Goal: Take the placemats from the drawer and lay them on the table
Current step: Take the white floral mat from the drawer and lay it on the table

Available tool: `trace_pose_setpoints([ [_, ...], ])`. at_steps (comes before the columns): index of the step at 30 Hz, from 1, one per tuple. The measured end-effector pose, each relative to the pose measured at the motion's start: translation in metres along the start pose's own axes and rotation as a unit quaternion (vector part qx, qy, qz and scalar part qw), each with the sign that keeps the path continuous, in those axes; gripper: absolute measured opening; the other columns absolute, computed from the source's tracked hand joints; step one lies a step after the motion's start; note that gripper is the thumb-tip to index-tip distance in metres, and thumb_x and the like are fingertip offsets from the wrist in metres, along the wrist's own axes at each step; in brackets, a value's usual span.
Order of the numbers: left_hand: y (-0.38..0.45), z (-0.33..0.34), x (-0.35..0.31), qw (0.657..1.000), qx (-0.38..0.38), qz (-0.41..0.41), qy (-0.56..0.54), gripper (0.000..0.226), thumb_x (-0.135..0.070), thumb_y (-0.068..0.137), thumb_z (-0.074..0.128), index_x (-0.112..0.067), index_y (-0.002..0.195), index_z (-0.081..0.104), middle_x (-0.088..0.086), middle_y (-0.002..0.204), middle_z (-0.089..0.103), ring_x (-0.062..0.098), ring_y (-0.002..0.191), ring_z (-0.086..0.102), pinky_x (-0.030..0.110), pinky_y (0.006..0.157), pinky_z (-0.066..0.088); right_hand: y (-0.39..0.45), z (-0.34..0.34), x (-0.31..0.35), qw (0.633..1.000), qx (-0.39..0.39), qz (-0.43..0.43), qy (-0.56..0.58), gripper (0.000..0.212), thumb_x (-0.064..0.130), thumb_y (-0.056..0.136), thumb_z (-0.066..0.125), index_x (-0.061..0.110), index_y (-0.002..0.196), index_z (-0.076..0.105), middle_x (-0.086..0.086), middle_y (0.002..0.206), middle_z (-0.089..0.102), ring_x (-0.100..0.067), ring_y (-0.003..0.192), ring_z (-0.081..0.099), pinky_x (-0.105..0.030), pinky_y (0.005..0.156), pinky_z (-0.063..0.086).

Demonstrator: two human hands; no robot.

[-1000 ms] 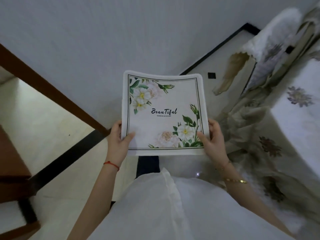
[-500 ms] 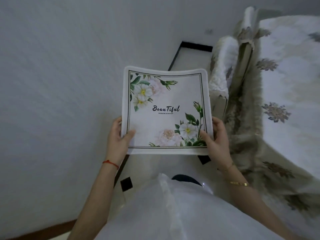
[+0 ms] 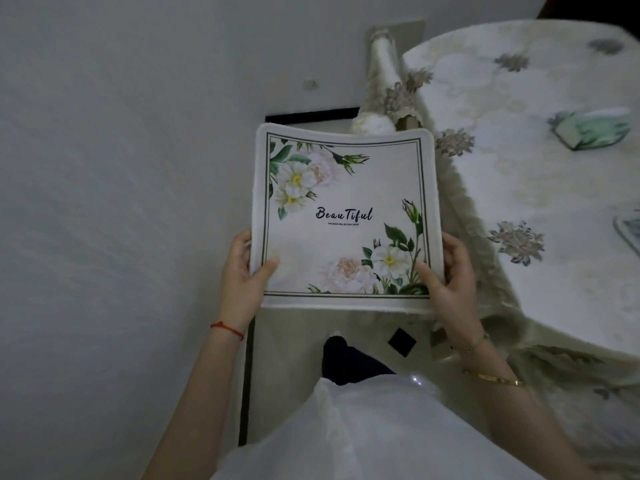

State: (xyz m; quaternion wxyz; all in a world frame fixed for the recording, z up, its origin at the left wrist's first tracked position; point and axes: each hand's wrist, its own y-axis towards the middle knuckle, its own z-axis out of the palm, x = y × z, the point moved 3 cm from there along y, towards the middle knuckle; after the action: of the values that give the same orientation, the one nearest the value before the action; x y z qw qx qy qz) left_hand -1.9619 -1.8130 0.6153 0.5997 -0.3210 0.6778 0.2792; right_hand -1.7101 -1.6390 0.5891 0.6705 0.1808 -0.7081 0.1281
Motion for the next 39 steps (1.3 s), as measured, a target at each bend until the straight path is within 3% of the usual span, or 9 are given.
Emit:
trace_pose_setpoints([
  [4, 0.078, 0.033, -0.007, 0.998, 0.063, 0.010, 0.018, 0.046, 0.011, 0.085, 0.060, -0.006, 0.126, 0.047, 0.013, 0.120, 0.061, 0.018, 0.106, 0.062, 0.027, 0.093, 0.052, 0.053, 0.001, -0.006, 0.998, -0.057, 0.029, -0.001, 0.047, 0.001, 0.090, 0.060, 0.024, 0.129, 0.047, 0.012, 0.117, 0.066, -0.007, 0.110, 0.064, -0.028, 0.090, 0.056],
  [7, 0.132, 0.059, -0.011, 0.994, 0.107, 0.013, 0.028, 0.044, 0.009, 0.086, 0.061, -0.008, 0.124, 0.048, 0.015, 0.121, 0.061, 0.024, 0.109, 0.061, 0.035, 0.096, 0.050, 0.087, -0.002, -0.010, 0.995, -0.091, 0.040, -0.003, 0.047, 0.004, 0.090, 0.062, 0.020, 0.131, 0.046, 0.005, 0.120, 0.064, -0.010, 0.109, 0.064, -0.030, 0.088, 0.057],
  [11, 0.188, 0.098, -0.019, 0.984, 0.172, 0.022, 0.027, 0.043, 0.005, 0.086, 0.062, -0.022, 0.117, 0.051, 0.000, 0.116, 0.063, 0.010, 0.108, 0.061, 0.026, 0.094, 0.049, 0.122, -0.012, -0.010, 0.989, -0.141, 0.047, -0.001, 0.047, 0.005, 0.090, 0.062, 0.025, 0.130, 0.046, 0.006, 0.119, 0.064, -0.010, 0.109, 0.064, -0.023, 0.085, 0.056],
  [16, 0.250, 0.162, -0.025, 0.965, 0.261, 0.020, 0.008, 0.043, 0.005, 0.086, 0.064, -0.029, 0.112, 0.055, -0.010, 0.106, 0.067, 0.002, 0.097, 0.065, 0.017, 0.081, 0.051, 0.147, -0.035, -0.017, 0.971, -0.228, 0.068, 0.003, 0.048, 0.003, 0.092, 0.059, 0.018, 0.134, 0.042, -0.003, 0.122, 0.065, -0.017, 0.112, 0.063, -0.046, 0.097, 0.052],
  [21, 0.304, 0.249, -0.026, 0.924, 0.378, 0.043, 0.022, 0.045, 0.012, 0.084, 0.060, -0.017, 0.118, 0.051, 0.000, 0.110, 0.065, 0.008, 0.098, 0.065, 0.025, 0.085, 0.054, 0.162, -0.058, -0.029, 0.936, -0.338, 0.099, -0.014, 0.046, 0.005, 0.092, 0.060, 0.020, 0.132, 0.044, -0.004, 0.124, 0.063, -0.017, 0.115, 0.062, -0.050, 0.101, 0.049],
  [27, 0.361, 0.367, -0.012, 0.858, 0.511, 0.033, 0.036, 0.048, 0.010, 0.085, 0.060, -0.027, 0.114, 0.053, -0.001, 0.113, 0.066, 0.005, 0.099, 0.065, 0.020, 0.084, 0.052, 0.197, -0.082, -0.051, 0.875, -0.461, 0.142, -0.030, 0.046, 0.005, 0.091, 0.060, 0.038, 0.120, 0.047, -0.004, 0.120, 0.065, -0.014, 0.112, 0.063, -0.047, 0.101, 0.049],
  [32, 0.389, 0.469, 0.001, 0.809, 0.582, 0.033, 0.082, 0.046, 0.010, 0.084, 0.059, -0.012, 0.123, 0.048, 0.008, 0.121, 0.062, 0.007, 0.102, 0.062, 0.028, 0.094, 0.051, 0.230, -0.106, -0.075, 0.820, -0.540, 0.188, -0.023, 0.045, 0.007, 0.092, 0.060, 0.021, 0.131, 0.043, -0.008, 0.124, 0.062, -0.021, 0.116, 0.060, -0.049, 0.104, 0.046],
  [36, 0.392, 0.536, 0.017, 0.777, 0.616, 0.045, 0.123, 0.046, 0.007, 0.084, 0.059, -0.008, 0.126, 0.047, 0.010, 0.123, 0.060, 0.019, 0.111, 0.058, 0.032, 0.099, 0.047, 0.247, -0.130, -0.097, 0.785, -0.577, 0.225, -0.027, 0.043, 0.011, 0.093, 0.060, 0.025, 0.128, 0.042, -0.008, 0.127, 0.060, -0.023, 0.123, 0.055, -0.047, 0.107, 0.043],
  [39, 0.390, 0.573, 0.034, 0.754, 0.641, 0.043, 0.140, 0.045, 0.003, 0.086, 0.059, -0.010, 0.128, 0.046, 0.007, 0.129, 0.056, 0.018, 0.122, 0.050, 0.028, 0.103, 0.042, 0.255, -0.146, -0.113, 0.764, -0.593, 0.253, -0.029, 0.043, 0.014, 0.092, 0.060, 0.025, 0.130, 0.042, -0.005, 0.129, 0.058, -0.026, 0.128, 0.051, -0.041, 0.106, 0.044],
])
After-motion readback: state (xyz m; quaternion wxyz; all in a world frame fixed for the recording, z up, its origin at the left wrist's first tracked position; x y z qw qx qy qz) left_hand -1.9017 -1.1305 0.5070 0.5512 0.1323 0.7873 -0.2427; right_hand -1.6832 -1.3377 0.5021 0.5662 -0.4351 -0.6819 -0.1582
